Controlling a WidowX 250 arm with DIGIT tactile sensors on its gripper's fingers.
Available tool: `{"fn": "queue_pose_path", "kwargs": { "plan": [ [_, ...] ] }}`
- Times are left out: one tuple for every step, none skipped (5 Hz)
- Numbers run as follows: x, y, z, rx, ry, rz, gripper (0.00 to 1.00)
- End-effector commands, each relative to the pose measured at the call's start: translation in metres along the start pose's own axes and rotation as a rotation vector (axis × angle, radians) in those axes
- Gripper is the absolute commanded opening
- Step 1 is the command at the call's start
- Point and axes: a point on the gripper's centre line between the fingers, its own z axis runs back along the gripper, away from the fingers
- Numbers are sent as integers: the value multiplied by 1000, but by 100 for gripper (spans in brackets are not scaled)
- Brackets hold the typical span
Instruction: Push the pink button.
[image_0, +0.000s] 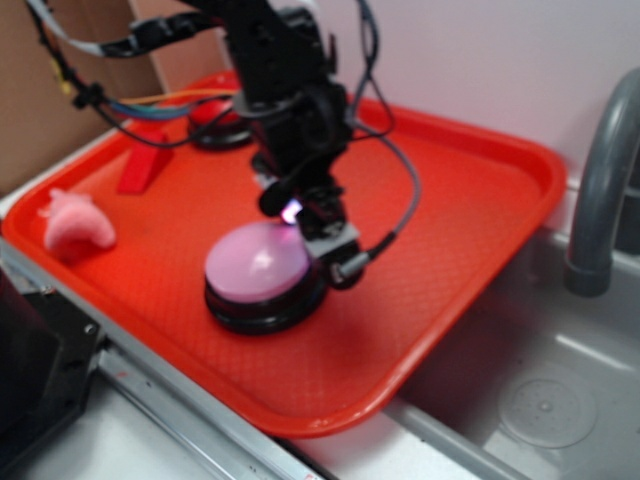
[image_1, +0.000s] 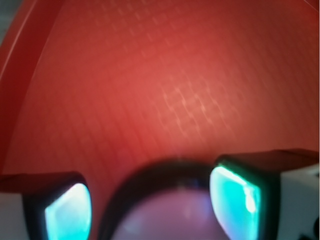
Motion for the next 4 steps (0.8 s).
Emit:
{"fn": "queue_pose_path", "kwargs": {
  "plan": [
    [-2, 5, 43, 63, -106, 25, 100],
    [-4, 13, 70, 120, -138, 42, 100],
    [-13, 21, 84, 125, -127, 74, 100],
    [-18, 25, 88, 48, -104, 52, 100]
  ]
}}
